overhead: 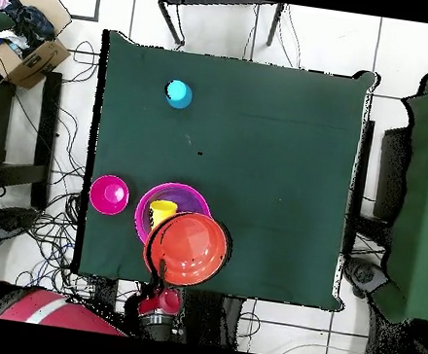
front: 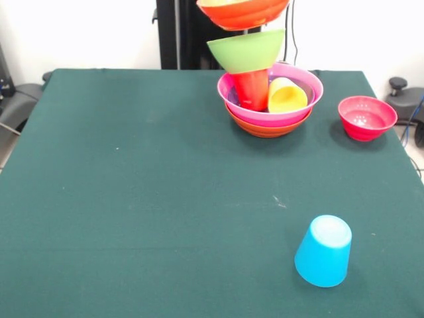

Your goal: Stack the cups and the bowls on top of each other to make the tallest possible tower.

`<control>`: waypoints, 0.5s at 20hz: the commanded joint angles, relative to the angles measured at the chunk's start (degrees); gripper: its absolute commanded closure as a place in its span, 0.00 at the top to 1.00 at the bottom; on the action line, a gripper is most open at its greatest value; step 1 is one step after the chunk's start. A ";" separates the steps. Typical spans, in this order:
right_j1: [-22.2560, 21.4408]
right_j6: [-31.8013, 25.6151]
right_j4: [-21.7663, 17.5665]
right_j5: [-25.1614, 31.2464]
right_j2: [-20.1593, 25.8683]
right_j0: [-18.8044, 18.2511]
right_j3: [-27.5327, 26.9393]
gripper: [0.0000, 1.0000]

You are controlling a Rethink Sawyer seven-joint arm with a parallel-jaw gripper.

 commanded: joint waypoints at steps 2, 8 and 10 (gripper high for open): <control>13.33 10.95 -0.72 -9.04 -3.60 3.13 0.29 0.00; 17.50 12.66 -0.19 -13.10 -4.99 3.94 -0.35 0.00; 18.13 13.02 -0.45 -13.65 -5.36 3.84 -0.45 0.00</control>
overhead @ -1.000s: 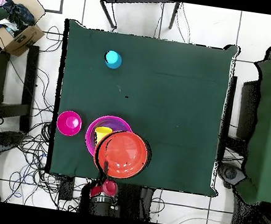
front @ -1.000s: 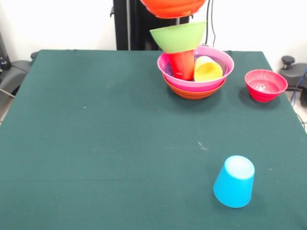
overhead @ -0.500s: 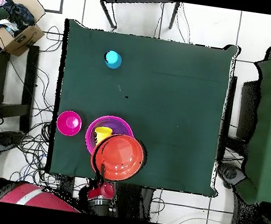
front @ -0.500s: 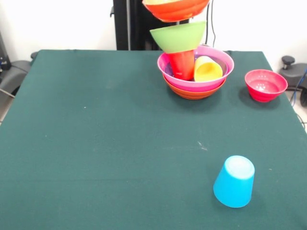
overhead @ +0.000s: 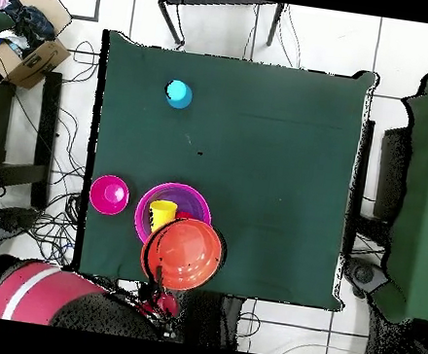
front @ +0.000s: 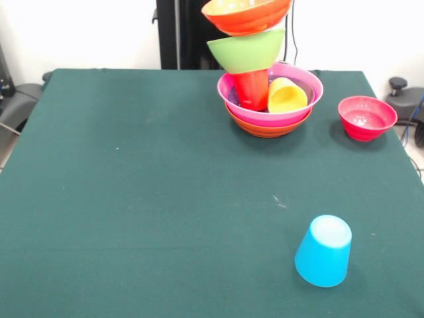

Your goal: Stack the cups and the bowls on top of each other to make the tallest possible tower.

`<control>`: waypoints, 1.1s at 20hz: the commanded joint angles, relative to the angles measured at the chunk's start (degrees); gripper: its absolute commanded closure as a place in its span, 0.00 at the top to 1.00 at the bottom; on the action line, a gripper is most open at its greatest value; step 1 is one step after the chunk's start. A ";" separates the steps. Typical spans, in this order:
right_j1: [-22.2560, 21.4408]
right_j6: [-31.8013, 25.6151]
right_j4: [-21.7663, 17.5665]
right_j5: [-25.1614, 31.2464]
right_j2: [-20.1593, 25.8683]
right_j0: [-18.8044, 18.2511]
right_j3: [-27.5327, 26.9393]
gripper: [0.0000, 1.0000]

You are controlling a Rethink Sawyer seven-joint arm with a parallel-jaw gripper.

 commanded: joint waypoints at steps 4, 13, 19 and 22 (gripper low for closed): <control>11.82 9.76 -1.35 -8.95 -3.21 0.34 0.36 0.00; 15.38 9.90 -1.39 -11.88 -2.68 -0.46 -1.20 0.00; 17.00 10.81 -1.07 -13.08 -1.94 -0.74 -1.89 0.00; 18.69 10.97 -0.33 -14.52 -1.57 -0.89 -2.32 0.00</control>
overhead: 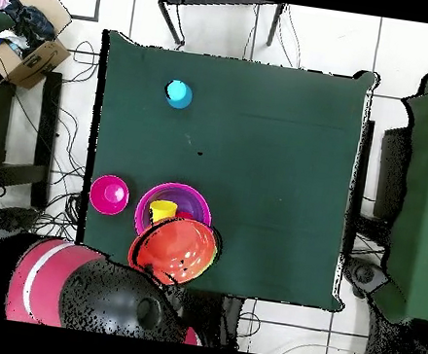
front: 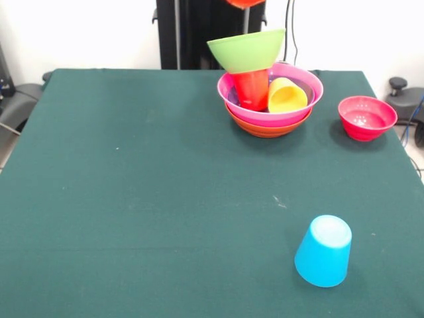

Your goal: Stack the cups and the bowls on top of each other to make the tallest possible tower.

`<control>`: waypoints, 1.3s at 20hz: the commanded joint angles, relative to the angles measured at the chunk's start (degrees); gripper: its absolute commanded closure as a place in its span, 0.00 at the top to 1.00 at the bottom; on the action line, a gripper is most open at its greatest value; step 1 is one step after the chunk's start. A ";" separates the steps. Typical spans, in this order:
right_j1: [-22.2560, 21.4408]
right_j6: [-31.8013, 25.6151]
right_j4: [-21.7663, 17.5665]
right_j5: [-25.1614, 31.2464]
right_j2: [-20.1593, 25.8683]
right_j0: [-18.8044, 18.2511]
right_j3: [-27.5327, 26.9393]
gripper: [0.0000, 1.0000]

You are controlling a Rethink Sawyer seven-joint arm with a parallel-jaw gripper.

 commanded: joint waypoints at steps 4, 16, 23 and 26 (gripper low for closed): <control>12.96 10.57 -0.78 7.98 0.83 -1.11 -1.74 0.00; 12.74 12.38 -1.50 9.08 0.33 -1.27 -2.66 0.00; 11.54 13.86 -1.72 11.02 -1.22 -0.69 -3.11 0.00; 11.98 14.38 -0.68 10.81 -1.62 0.36 -3.01 0.00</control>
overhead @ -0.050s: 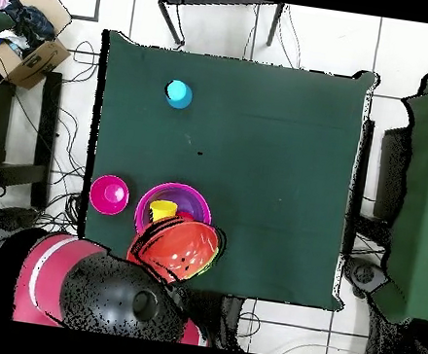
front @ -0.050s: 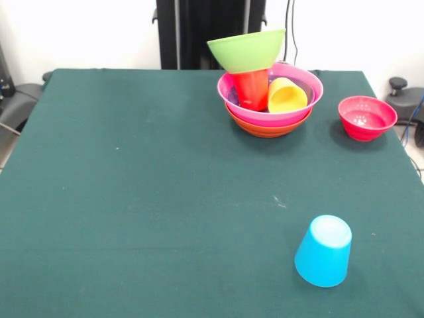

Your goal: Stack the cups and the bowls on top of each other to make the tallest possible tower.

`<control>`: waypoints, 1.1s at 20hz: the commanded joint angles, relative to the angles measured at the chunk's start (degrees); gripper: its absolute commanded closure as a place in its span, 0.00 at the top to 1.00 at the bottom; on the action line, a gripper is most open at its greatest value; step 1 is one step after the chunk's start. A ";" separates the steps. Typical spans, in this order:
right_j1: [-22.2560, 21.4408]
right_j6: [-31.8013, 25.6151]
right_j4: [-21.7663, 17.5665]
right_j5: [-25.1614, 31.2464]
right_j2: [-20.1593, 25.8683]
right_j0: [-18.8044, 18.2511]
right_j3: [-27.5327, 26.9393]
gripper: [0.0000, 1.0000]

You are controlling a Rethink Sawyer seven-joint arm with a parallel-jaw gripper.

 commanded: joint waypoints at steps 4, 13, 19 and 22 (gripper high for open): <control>11.41 11.09 0.67 21.14 2.14 2.12 -0.64 0.00; 15.67 12.30 5.97 18.32 2.79 4.52 -3.76 0.00; 15.70 13.80 6.92 18.82 2.05 5.65 -4.45 0.00; 14.52 14.17 8.29 20.91 2.53 6.27 -4.83 0.00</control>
